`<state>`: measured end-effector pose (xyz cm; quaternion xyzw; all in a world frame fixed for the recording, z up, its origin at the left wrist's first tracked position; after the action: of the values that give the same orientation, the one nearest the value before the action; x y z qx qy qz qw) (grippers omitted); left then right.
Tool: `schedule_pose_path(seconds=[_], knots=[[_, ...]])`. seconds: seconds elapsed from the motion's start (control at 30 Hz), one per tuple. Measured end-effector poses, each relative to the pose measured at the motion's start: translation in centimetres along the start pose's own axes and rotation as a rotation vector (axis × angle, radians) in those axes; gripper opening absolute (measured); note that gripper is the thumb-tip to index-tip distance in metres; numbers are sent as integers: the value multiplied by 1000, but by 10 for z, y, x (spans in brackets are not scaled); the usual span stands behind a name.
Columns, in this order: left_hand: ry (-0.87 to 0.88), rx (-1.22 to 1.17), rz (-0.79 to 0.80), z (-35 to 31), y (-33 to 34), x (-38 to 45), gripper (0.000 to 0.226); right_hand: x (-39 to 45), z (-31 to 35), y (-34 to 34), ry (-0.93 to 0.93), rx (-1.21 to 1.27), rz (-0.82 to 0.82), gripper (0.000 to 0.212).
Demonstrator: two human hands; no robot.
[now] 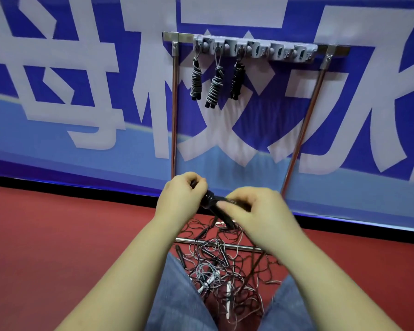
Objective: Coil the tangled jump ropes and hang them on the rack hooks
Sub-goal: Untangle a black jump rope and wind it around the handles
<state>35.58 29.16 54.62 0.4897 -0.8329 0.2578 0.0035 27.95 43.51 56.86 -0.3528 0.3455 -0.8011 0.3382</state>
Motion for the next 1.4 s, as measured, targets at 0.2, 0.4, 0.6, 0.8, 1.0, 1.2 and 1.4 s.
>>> schedule_pose_path(seconds=[0.2, 0.4, 0.6, 0.8, 1.0, 1.2, 1.4], knots=[[40, -329, 303, -8, -14, -10, 27, 24, -29, -7, 76, -78, 291, 47], [-41, -610, 392, -28, -12, -23, 42, 4, -31, 17, 228, 939, 800, 50], [-244, -823, 151, -29, 8, -22, 33, 6, -12, 54, 419, 1611, 581, 36], [-57, -531, -144, -22, 4, -18, 28, -4, 6, 53, 418, 831, 220, 44], [24, -180, -154, -10, -10, -5, 19, -6, 3, 11, -33, 139, 69, 20], [50, -281, 234, -20, -22, -4, 24, 22, -19, -21, -101, -61, 41, 19], [3, -479, 410, -29, -26, -9, 32, 18, -13, -27, 6, 283, 570, 59]])
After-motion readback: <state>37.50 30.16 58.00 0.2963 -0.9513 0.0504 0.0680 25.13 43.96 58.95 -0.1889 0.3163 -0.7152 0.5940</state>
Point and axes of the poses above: each hand's wrist, its own x-axis towards the middle knuckle, its own y-axis out of the palm, z = x × y, the point moved 1 cm from there along x, towards the middle knuckle, and after that the axes turned 9 degrees about -x, right-handed, at the moved point
